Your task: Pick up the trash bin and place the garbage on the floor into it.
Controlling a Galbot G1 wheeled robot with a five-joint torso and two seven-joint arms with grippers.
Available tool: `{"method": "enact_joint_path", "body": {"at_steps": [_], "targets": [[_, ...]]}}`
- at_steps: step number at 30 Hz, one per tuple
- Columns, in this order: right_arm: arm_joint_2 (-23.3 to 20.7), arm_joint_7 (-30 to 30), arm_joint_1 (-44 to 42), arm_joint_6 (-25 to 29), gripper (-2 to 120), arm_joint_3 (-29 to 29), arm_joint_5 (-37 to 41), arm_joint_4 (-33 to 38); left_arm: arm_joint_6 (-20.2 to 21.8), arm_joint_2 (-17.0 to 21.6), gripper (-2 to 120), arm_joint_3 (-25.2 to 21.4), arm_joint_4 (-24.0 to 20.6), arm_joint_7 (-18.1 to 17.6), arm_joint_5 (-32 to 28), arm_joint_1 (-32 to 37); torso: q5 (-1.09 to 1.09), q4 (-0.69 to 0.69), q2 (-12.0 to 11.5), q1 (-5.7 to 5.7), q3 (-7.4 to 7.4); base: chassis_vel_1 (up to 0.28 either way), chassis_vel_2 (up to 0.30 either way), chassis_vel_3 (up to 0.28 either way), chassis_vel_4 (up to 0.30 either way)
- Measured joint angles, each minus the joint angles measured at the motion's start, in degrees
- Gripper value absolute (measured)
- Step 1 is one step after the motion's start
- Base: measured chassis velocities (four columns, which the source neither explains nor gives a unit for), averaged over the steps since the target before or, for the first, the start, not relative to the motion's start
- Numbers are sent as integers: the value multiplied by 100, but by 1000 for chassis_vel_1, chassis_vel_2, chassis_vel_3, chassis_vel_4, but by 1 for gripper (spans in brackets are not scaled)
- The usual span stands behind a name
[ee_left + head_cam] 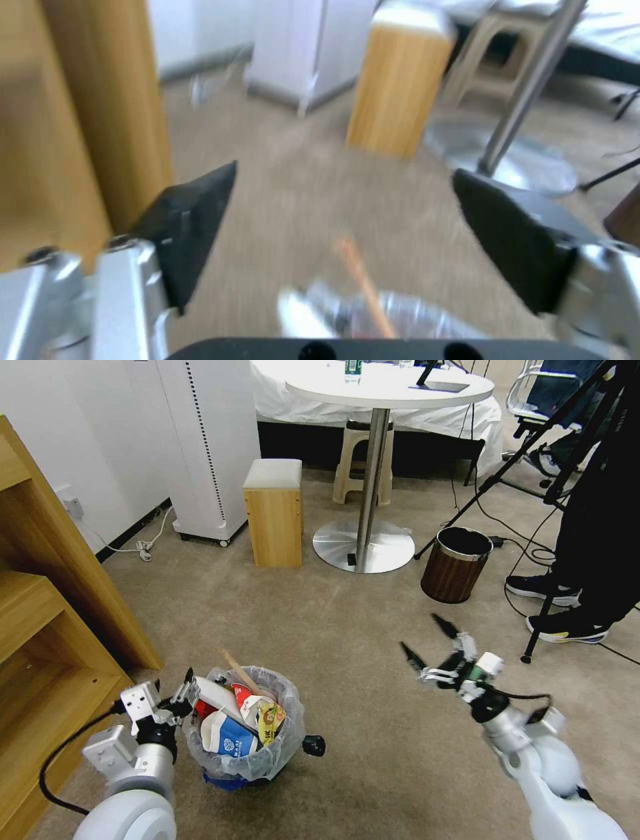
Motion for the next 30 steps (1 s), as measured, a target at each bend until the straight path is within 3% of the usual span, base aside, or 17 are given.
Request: {"method": "enact_joint_path", "body": {"at_steps": [4,8,18,30], "targets": [[234,574,-596,40,100,547,-124,493,-481,243,99,-130,-157,562,681,115,0,0,0,0,0,0,0,0,0],[349,740,-1046,44,100,886,-139,883,-586,479,100,-162,-253,793,612,144,0,-1,0,0,0,0,0,0,0],[558,1079,-1559,-153,100,1240,-242,1511,-437,962,100,-183,-260,1020,413,187,0,0,0,0,0,0,0,0,0],[577,1092,-1579,-202,100,1241,-241,1519,-399,997,100,-193,-246,1031,390,193,0,1,0,0,0,0,0,0,0]]}}
